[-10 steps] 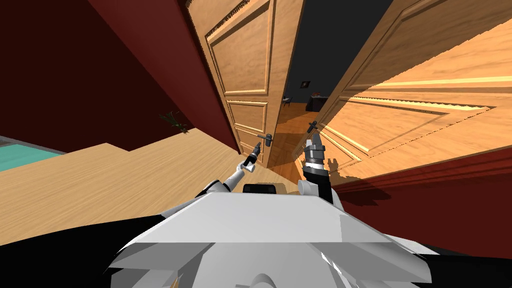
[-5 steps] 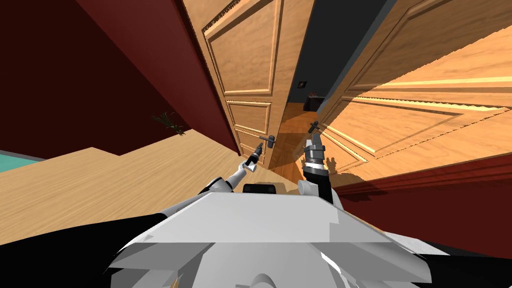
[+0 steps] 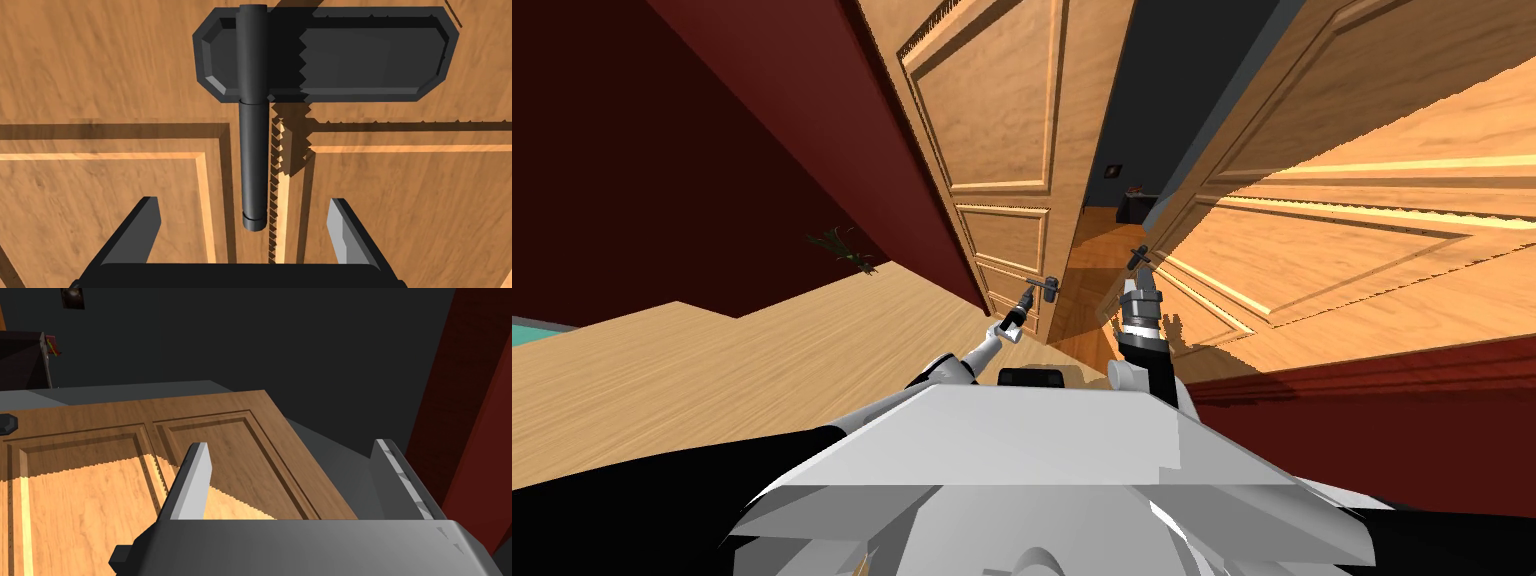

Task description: Push the door open

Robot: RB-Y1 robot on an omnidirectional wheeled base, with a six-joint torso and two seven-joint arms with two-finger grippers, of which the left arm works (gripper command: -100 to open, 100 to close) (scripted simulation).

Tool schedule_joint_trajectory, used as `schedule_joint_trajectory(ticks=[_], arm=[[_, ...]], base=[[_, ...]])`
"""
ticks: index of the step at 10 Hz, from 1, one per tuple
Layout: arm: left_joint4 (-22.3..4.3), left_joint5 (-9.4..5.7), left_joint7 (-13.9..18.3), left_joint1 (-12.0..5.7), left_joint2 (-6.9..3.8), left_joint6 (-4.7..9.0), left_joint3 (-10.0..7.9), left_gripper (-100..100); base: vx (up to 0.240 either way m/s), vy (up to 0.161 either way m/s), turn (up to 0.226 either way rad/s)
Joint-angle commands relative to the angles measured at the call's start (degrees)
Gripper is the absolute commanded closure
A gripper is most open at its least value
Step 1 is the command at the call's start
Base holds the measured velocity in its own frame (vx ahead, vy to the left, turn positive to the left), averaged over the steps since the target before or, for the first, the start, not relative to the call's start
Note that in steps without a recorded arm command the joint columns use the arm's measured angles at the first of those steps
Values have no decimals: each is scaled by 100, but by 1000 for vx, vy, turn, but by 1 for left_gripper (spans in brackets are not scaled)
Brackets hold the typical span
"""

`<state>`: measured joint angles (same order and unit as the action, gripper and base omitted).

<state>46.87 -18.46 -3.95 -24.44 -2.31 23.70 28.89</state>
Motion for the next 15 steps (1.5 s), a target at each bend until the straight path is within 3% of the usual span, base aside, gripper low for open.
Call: schedule_joint_trajectory(ticks=[1,4,5,6,7,12,15], arm=[[-28,4,-7,-7,3,12,-27,-100],[-67,11,-10,-17,95,25,-76,-100],[-82,14,-11,-21,169,29,-94,-100],[-129,10,7,-49,129,53,-77,-100],[-129,10,7,-49,129,53,-77,100],[-129,10,7,-49,129,53,-77,100],[-173,-7,-31,-73,16,62,-259,100]], base=[[180,-75,-22],[168,-110,-26],[186,-59,-23],[86,-20,-2],[-15,0,10],[-12,3,-3],[107,-121,43]])
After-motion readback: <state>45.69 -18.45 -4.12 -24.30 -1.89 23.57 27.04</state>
